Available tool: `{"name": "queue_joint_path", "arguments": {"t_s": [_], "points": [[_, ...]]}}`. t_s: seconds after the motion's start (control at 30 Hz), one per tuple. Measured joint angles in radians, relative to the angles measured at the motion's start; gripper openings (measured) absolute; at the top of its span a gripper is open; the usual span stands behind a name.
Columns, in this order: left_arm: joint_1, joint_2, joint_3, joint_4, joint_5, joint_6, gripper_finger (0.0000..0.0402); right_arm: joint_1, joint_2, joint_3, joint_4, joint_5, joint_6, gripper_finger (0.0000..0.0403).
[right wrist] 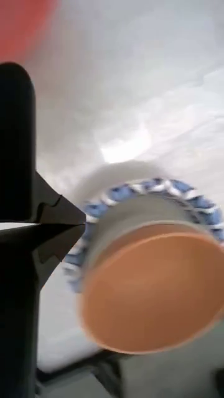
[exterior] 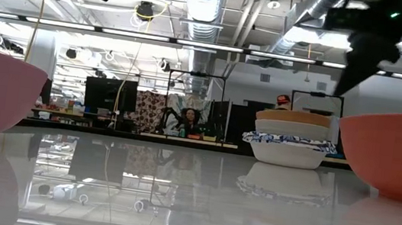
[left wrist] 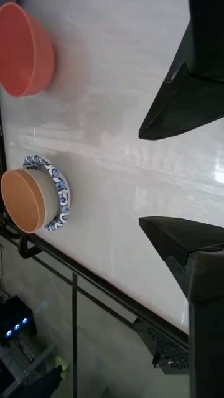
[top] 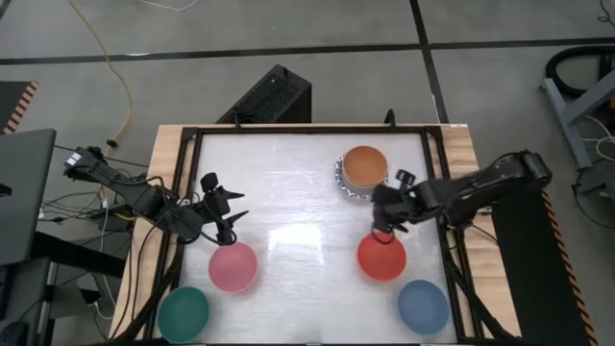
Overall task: Nest bowls inside each other
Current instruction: Stack the orange bowl on top of the light orange bowl
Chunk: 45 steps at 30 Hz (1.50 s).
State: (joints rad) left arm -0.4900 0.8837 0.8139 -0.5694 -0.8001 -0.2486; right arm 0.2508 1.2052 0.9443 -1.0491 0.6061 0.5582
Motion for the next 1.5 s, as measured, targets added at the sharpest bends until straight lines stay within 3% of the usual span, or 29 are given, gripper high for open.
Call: {"name": "queue_joint_path", "arguments": {"t_s": [0.13,0.4,0.53,0.67,0.83,1.0,1.5], "points": [[0.0,0.0,0.0,0.0,0.0,-0.001,0.0204,0.087,-0.042,0.0,-0.101,-0.01,0.213,0.0012],[0.0,0.0,0.0,0.001,0.0,-0.007,0.0204,0.281,-0.049,0.0,-0.124,-0.107,0.434,0.002],[0.0,0.0,0.0,0.001,0.0,-0.008,0.0204,0.303,-0.046,0.0,-0.156,-0.187,0.675,0.0048],[0.0,0.0,0.0,0.003,0.001,-0.01,0.0204,0.304,-0.039,0.0,-0.144,-0.293,0.775,0.0094],[0.0,0.0,0.0,0.003,0.006,-0.013,0.0204,0.282,-0.039,0.0,-0.12,-0.382,0.78,0.0165],[0.0,0.0,0.0,0.003,0.007,-0.022,0.0204,0.245,-0.039,0.0,-0.118,-0.398,0.747,0.0215],[0.0,0.0,0.0,0.001,0.008,-0.022,0.0204,0.121,-0.039,-0.02,-0.09,-0.435,0.563,0.0223]]}}
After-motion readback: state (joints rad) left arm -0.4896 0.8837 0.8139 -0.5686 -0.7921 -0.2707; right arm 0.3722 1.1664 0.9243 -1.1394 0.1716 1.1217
